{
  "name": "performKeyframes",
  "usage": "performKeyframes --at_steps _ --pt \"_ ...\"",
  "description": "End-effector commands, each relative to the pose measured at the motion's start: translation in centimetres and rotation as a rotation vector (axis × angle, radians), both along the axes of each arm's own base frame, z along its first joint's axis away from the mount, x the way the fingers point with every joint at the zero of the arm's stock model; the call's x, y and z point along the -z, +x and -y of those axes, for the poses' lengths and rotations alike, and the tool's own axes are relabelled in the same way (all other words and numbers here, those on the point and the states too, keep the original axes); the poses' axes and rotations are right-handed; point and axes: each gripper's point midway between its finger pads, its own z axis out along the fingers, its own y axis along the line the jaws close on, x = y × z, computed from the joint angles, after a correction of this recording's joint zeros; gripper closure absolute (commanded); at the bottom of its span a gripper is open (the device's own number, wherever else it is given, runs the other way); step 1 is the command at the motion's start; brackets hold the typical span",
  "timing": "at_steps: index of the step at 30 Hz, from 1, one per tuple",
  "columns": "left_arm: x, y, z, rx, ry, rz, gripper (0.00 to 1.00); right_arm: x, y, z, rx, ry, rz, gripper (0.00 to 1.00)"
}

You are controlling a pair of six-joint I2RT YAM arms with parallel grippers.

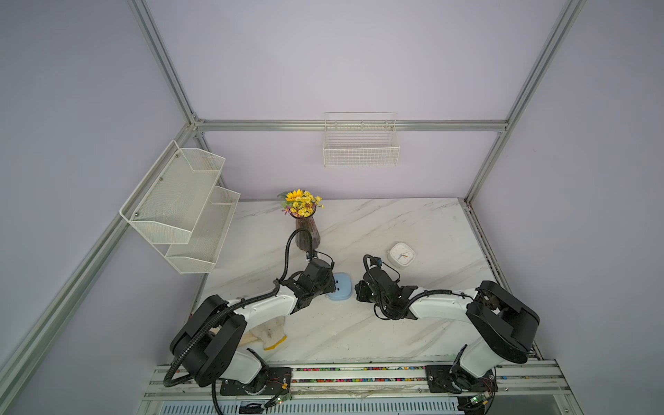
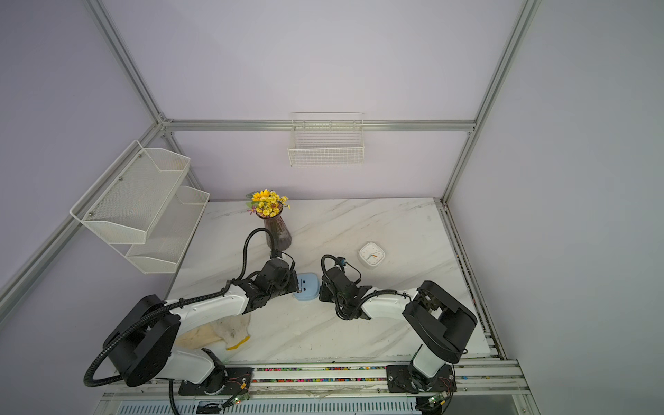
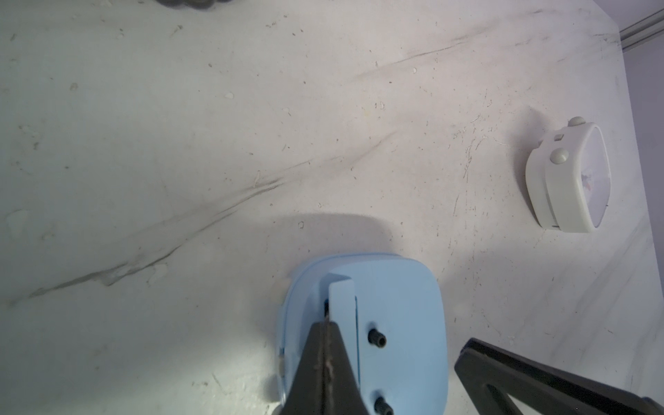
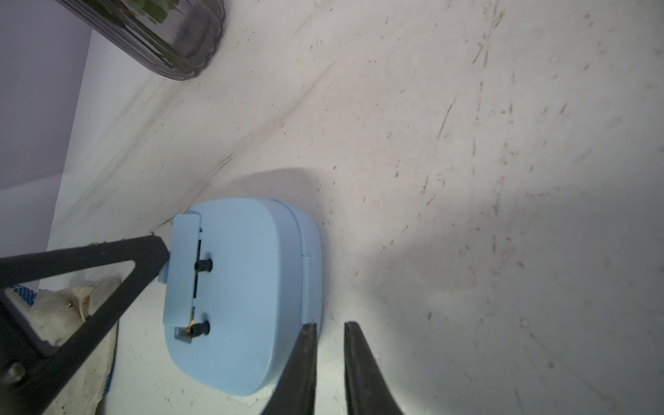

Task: Insert the battery into the alarm
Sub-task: Install the cover on the alarm.

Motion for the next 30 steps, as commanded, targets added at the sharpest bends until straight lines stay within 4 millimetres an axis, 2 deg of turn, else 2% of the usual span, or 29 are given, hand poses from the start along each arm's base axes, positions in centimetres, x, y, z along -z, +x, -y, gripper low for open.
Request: performKeyframes --at_steps 1,8,22,23,30 --pt "-0.8 0.7 0.5 0.016 0.007 0.035 1.00 -0.4 0.7 -0.1 0.023 0.003 0.010 0.81" --pt "-1.2 0.2 0.2 0.011 0.012 0.034 1.00 -0.4 0.7 -0.1 0.027 0.003 0.008 0.81" --pt "-0.7 -0.3 -0.2 0.000 0.045 0.017 1.00 -0.3 0.8 -0.1 0.034 0.005 0.005 0.81" --pt "-1.6 -0.4 -0.2 -0.002 0.029 0.038 1.00 -0.3 0.7 -0.1 0.034 0.005 0.004 0.81" --pt "-2.2 -0.5 0.2 -0.002 0.020 0.048 1.00 -0.3 0.7 -0.1 0.036 0.005 0.002 0.81"
